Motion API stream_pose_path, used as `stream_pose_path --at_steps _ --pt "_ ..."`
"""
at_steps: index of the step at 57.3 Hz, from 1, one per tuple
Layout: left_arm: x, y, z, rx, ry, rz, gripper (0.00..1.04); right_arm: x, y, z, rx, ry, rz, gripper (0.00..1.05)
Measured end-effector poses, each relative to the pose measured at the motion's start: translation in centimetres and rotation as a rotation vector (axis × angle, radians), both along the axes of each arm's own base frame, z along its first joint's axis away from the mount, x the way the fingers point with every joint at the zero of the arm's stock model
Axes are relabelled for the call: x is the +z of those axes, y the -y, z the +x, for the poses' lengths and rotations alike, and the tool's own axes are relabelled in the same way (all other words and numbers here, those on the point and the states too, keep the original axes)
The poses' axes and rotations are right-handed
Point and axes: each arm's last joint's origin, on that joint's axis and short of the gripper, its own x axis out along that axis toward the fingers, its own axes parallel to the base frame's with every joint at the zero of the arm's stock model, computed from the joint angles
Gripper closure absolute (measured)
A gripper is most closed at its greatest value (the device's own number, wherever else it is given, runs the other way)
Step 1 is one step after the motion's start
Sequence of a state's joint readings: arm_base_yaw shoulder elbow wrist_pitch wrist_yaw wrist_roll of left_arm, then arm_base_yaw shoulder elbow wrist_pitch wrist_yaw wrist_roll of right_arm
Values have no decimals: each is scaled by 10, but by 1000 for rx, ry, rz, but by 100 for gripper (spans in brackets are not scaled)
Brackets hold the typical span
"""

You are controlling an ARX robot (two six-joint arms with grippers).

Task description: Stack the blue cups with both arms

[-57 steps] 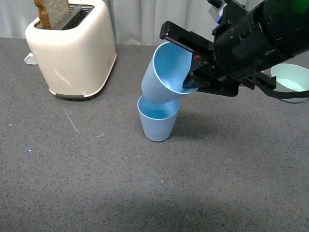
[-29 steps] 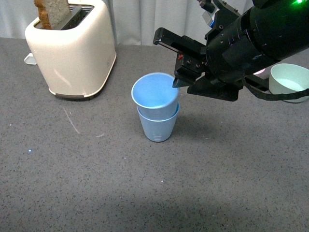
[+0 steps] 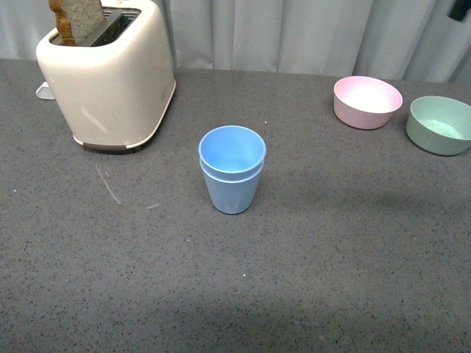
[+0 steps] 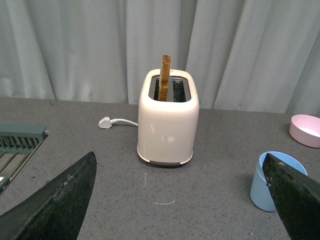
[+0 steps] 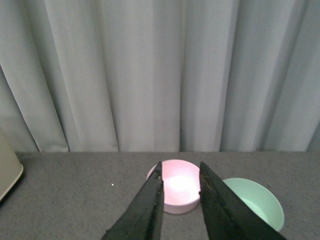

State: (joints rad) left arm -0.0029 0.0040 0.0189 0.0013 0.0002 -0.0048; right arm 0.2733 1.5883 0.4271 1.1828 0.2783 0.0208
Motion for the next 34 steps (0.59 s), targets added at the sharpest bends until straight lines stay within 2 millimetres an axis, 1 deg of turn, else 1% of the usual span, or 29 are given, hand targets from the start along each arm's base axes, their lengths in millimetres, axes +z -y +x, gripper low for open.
stream_pose_path --at_steps 5,7,8,9,12,13,16,19,25,34 --pt "0 0 0 0 0 0 7 -8 13 -19 5 -34 -19 100" --pt "0 0 0 0 0 0 7 -9 16 -24 8 -41 -28 104" --pt "0 0 0 0 0 0 7 -10 19 -29 10 -44 -27 104" --pt "0 0 0 0 0 0 7 -6 30 -45 3 -23 -24 104" --pt "0 0 0 0 0 0 7 -6 32 -48 3 -31 -25 104" --pt "0 0 0 -1 0 0 7 -8 35 -52 16 -46 -28 104" --pt "0 0 0 2 -1 0 7 -13 44 -73 19 -74 -31 104" --pt "0 0 0 3 -1 0 7 -12 48 -82 5 -62 -29 104" --pt "0 0 0 2 2 0 7 -6 52 -92 6 -30 -25 104" --pt "0 0 0 2 2 0 7 -8 59 -103 29 -43 -25 104"
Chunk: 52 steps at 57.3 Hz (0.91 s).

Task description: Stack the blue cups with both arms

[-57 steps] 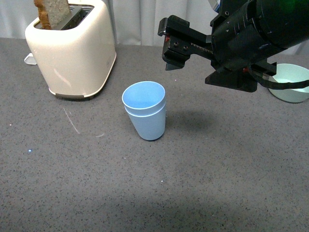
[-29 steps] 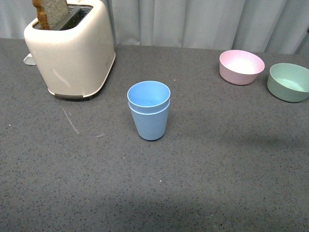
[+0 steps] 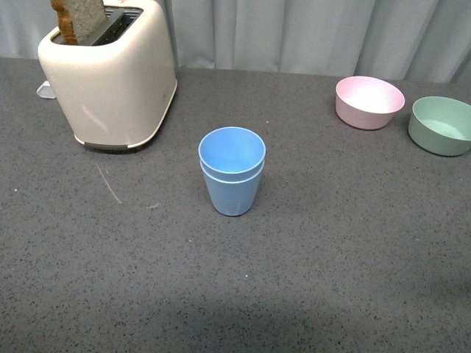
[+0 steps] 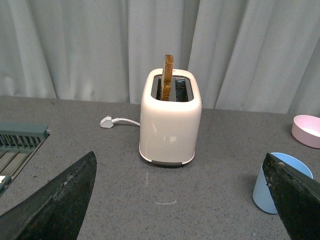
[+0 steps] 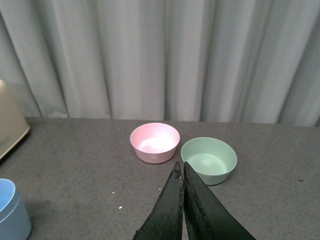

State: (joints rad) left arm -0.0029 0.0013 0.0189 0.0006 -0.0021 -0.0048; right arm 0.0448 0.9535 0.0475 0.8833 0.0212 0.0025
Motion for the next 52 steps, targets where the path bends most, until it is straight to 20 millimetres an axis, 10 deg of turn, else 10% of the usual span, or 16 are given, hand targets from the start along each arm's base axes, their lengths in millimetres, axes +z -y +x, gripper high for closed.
stream_pose_path --at_steps 52 --pt "0 0 0 0 0 0 7 7 6 -44 -23 28 1 104"
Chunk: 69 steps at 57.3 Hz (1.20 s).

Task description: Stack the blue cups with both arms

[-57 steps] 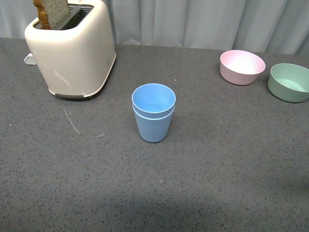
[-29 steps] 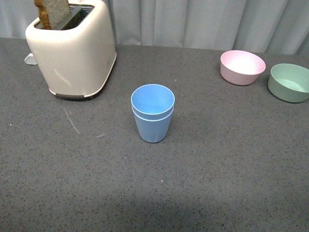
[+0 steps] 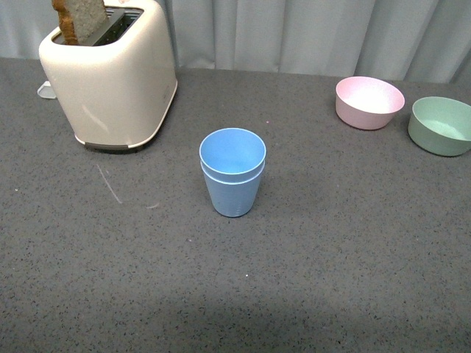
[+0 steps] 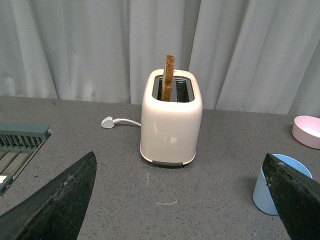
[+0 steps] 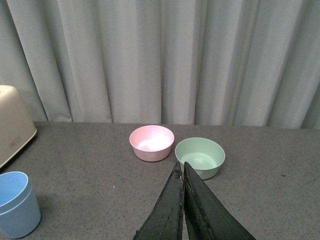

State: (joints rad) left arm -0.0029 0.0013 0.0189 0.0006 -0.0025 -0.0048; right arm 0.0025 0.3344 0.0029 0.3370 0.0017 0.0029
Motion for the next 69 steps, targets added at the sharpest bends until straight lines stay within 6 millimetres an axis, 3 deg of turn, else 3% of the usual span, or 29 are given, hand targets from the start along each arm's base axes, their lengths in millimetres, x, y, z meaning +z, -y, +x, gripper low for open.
stream_pose_path --at_steps 43,69 --pt "0 0 0 -1 0 0 7 -3 0 -21 3 -4 0 104" --pt "0 0 0 0 0 0 7 -3 0 -21 3 -4 -2 29"
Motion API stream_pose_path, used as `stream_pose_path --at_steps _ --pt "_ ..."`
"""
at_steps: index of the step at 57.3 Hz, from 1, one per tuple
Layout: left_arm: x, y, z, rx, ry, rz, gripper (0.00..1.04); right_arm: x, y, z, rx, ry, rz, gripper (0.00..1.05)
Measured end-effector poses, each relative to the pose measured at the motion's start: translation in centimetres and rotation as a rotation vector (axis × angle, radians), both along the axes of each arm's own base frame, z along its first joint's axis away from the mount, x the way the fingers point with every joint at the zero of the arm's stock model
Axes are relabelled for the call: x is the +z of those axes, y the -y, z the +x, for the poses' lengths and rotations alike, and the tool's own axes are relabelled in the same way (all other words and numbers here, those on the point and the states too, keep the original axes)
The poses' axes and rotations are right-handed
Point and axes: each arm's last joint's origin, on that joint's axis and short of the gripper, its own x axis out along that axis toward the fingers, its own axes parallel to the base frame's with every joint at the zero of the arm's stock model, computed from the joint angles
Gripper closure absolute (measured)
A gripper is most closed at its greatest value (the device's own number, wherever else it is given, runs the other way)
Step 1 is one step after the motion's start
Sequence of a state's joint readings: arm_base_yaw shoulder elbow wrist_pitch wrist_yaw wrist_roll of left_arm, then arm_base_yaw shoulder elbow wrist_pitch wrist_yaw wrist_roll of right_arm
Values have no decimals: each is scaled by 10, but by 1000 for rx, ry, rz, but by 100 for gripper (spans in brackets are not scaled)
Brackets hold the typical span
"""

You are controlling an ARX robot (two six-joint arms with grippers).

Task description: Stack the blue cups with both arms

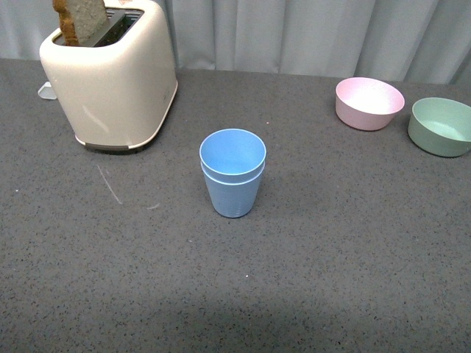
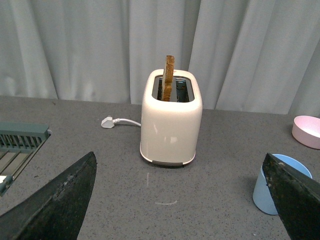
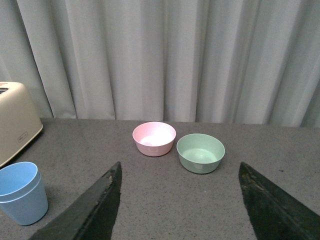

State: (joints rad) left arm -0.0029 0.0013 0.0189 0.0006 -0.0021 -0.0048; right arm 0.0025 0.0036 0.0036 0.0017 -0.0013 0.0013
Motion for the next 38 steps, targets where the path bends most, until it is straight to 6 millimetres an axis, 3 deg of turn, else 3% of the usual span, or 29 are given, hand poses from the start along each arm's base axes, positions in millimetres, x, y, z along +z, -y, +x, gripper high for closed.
stream_pose_path --at_steps 8,38 --pt "0 0 0 0 0 0 7 0 0 0 0 0 1 8" --pt "0 0 0 0 0 0 7 0 0 0 0 0 1 10"
